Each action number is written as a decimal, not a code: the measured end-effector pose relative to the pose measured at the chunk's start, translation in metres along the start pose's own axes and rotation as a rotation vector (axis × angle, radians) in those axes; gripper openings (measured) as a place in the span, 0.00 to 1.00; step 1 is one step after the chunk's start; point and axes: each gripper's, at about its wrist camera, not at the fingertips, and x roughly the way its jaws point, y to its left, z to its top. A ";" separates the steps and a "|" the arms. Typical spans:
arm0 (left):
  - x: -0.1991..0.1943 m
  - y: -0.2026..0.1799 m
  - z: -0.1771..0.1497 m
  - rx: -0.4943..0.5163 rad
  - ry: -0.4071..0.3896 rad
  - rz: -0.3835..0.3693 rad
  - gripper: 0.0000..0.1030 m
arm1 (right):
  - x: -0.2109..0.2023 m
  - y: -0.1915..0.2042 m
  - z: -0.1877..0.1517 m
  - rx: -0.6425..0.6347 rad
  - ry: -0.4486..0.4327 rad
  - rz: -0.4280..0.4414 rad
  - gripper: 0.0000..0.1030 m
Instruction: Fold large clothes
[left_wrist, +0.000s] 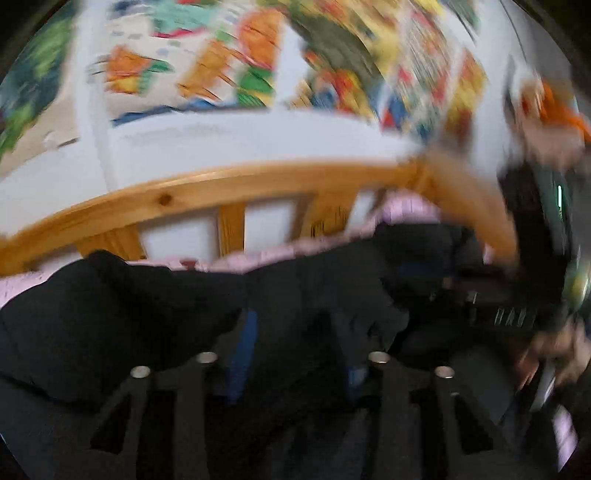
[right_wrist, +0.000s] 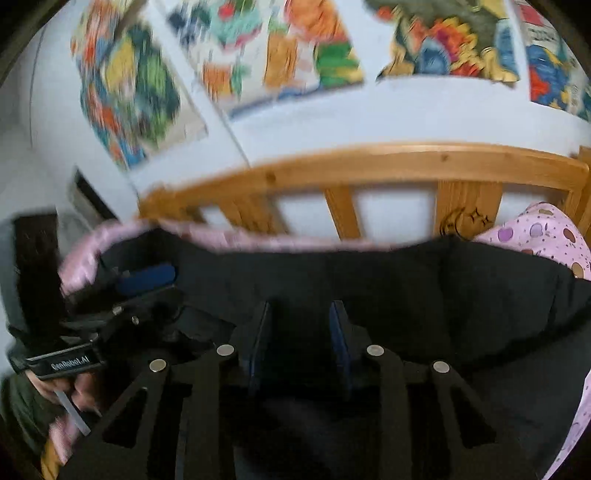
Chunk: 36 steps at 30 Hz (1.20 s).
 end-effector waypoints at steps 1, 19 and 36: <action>0.005 -0.005 -0.004 0.060 0.028 0.016 0.30 | 0.004 0.000 -0.003 -0.013 0.027 -0.008 0.28; 0.034 -0.013 -0.040 0.137 0.108 0.103 0.23 | 0.045 -0.018 -0.036 0.022 0.133 -0.076 0.25; -0.082 -0.009 -0.030 -0.195 -0.188 0.146 0.84 | -0.093 -0.005 -0.029 0.000 -0.170 -0.190 0.83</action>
